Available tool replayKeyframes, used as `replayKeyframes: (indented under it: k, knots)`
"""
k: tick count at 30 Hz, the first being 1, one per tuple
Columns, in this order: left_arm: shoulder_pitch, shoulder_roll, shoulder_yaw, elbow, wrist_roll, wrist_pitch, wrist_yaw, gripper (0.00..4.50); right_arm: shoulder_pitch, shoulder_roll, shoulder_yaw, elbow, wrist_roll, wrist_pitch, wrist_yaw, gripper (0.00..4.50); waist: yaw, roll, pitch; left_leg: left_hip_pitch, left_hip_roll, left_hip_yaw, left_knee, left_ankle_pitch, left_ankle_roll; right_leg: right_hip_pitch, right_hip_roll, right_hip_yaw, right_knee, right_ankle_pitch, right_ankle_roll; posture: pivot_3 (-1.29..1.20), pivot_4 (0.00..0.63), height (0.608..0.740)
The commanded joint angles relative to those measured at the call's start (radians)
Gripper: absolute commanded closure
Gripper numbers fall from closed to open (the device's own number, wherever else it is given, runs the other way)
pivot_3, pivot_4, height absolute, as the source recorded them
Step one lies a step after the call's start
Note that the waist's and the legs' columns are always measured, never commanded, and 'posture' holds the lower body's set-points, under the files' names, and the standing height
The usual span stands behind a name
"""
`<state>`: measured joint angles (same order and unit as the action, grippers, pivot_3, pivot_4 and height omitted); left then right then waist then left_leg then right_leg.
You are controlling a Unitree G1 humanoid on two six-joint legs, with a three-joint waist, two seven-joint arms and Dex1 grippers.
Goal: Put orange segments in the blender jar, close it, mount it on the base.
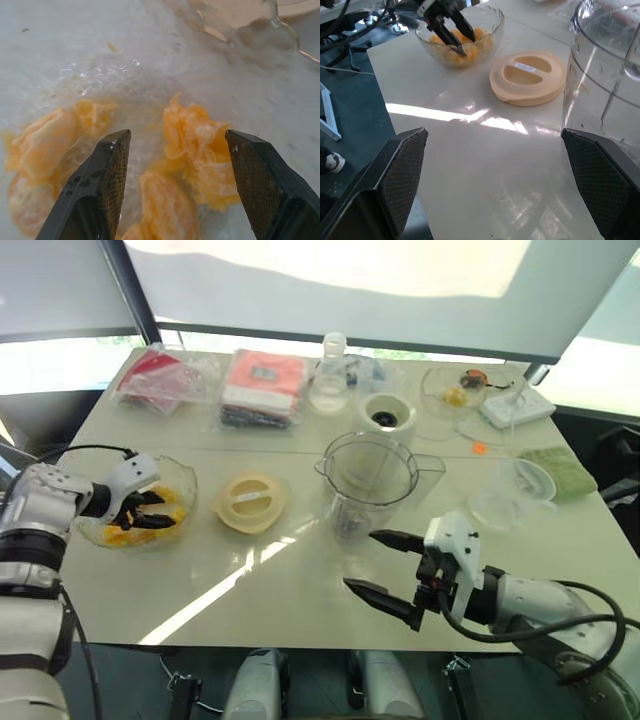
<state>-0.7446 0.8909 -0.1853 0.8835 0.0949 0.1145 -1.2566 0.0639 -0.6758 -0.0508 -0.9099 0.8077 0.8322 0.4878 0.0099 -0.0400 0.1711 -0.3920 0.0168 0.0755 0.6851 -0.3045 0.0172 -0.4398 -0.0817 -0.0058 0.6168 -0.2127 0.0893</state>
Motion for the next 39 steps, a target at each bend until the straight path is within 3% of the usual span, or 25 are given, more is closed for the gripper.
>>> replayKeyframes:
  k: [1, 12, 18, 19, 28, 39]
  knots:
    - [-0.036, 0.002, -0.005, 0.043, 0.026, -0.044, 0.002, 1.38, -0.011, -0.006, -0.012, -0.049, 0.035, 0.003, -0.022, 0.0, 0.0, 0.0, 0.0, 0.0, 0.0, 0.0, 0.0, 0.0, 0.0, 0.0, 0.0, 0.0, 0.0, 0.0, 0.0, 0.0, 0.15, 0.74]
    - [-0.018, -0.059, -0.025, 0.1, 0.08, -0.062, 0.071, 1.38, -0.026, -0.068, -0.03, -0.028, 0.054, 0.001, -0.016, 0.0, 0.003, 0.001, -0.001, 0.0, 0.0, 0.0, 0.0, 0.0, 0.0, 0.001, -0.001, 0.0, 0.0, 0.0, 0.0, 0.0, 0.15, 0.74]
    - [-0.033, -0.082, -0.029, 0.131, 0.097, -0.054, 0.078, 4.24, -0.04, -0.06, -0.006, -0.022, 0.031, 0.0, -0.035, 0.0, 0.002, 0.002, -0.002, 0.003, 0.0, -0.001, 0.0, 0.0, 0.0, 0.003, -0.001, 0.0, 0.0, 0.0, 0.0, 0.0, 0.15, 0.74]
    - [-0.035, -0.082, -0.028, 0.133, 0.096, -0.053, 0.077, 4.47, -0.04, -0.059, -0.004, -0.022, 0.03, 0.0, -0.038, 0.0, 0.001, 0.002, -0.002, 0.003, 0.0, -0.001, 0.0, 0.0, 0.0, 0.003, -0.001, 0.0, 0.0, 0.0, 0.0, 0.0, 0.15, 0.74]
    - [-0.046, -0.002, 0.04, 0.066, 0.018, 0.009, -0.038, 4.47, -0.033, -0.052, 0.005, -0.011, 0.002, -0.012, -0.042, 0.0, -0.006, 0.001, -0.002, 0.001, 0.0, 0.0, 0.0, 0.0, 0.0, 0.002, -0.001, 0.0, -0.001, 0.0, 0.0, 0.0, 0.15, 0.74]
    - [-0.05, 0.224, 0.18, -0.292, -0.185, 0.254, -0.295, 4.47, -0.03, -0.057, -0.005, 0.031, -0.028, -0.036, -0.01, 0.0, 0.0, 0.001, -0.001, 0.0, 0.0, -0.001, 0.0, 0.0, 0.0, 0.0, 0.0, 0.0, -0.001, 0.0, 0.0, 0.0, 0.15, 0.74]
